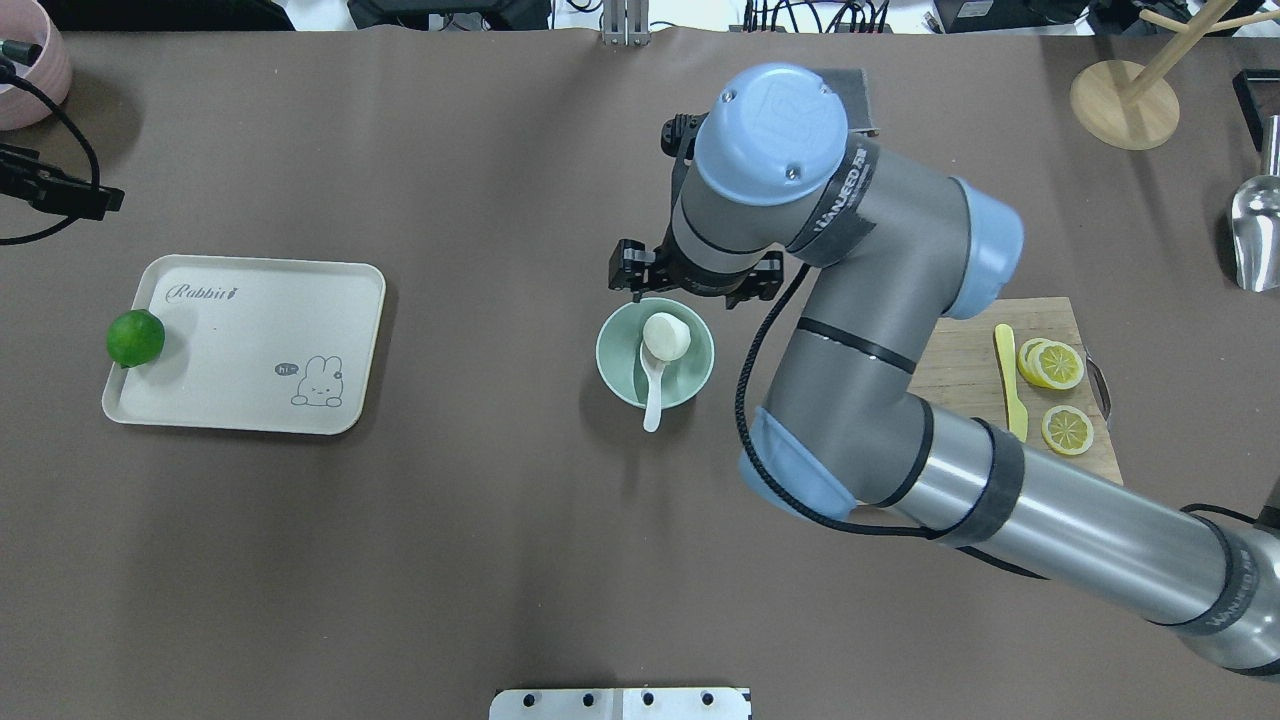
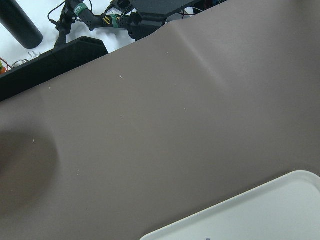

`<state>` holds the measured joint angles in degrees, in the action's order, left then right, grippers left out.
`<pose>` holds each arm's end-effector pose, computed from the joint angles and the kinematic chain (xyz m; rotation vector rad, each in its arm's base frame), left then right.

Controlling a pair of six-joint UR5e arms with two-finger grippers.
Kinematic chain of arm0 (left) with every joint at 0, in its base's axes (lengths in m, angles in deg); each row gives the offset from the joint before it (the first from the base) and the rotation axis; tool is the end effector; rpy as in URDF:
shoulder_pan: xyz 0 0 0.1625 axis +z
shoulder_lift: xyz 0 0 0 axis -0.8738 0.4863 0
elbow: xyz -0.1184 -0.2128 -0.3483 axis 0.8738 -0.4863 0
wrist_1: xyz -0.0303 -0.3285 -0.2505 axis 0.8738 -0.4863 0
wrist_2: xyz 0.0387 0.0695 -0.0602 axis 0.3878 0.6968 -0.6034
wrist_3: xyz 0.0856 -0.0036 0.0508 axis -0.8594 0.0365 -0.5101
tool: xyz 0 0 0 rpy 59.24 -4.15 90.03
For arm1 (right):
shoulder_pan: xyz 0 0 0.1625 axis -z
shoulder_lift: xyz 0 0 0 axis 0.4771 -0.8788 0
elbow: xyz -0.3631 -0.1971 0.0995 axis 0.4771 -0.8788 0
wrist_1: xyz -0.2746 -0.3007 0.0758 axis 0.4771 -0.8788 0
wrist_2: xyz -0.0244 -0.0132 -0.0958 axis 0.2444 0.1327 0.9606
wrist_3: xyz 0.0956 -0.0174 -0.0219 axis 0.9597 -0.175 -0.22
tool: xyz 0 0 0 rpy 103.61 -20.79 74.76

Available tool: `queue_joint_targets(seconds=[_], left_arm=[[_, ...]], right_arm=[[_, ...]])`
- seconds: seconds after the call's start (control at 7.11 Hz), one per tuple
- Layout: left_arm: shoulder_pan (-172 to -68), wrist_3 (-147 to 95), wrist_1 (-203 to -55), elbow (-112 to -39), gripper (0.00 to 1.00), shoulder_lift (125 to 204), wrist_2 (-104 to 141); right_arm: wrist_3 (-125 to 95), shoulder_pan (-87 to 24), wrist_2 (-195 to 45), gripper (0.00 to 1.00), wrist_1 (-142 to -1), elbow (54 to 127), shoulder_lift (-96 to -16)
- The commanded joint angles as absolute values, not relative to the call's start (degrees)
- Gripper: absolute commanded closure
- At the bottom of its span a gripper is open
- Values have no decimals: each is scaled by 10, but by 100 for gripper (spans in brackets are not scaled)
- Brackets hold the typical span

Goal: Put spoon and bun in bowl

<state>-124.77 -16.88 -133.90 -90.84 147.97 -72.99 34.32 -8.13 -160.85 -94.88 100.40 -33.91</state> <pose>0.1470 -0.5147 0.4415 0.6215 0.6992 0.2112 -0.4592 -0.4678 0.1481 0.1343 -0.8328 0.0738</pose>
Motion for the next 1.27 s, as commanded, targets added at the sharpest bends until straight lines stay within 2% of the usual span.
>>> queue_joint_targets(seconds=[0.0, 0.14, 0.28, 0.56, 0.7, 0.84, 1.13], left_arm=[[-1251, -171, -1341, -900, 2, 1429, -714], [-1292, -179, -1341, -902, 2, 1408, -723], [-1350, -248, -1334, -901, 2, 1385, -775], [-1494, -342, -1236, -884, 2, 1381, -914], [-1530, -383, -1175, -887, 2, 1381, -934], [-1551, -395, -1146, -886, 2, 1379, -936], [-1553, -395, -1143, -866, 2, 1371, -937]], right_arm=[[259, -158, -1624, 0, -1037, 1134, -455], [191, -221, -1629, 0, -1029, 1168, -533], [-15, -304, -1648, 0, -1035, 1171, -604], [-260, -476, -1744, 0, -1029, 1115, -710], [-320, -547, -1784, 0, -1028, 1092, -746], [-343, -600, -1826, 0, -1015, 1069, -784], [-424, -651, -1842, 0, -907, 959, -813]])
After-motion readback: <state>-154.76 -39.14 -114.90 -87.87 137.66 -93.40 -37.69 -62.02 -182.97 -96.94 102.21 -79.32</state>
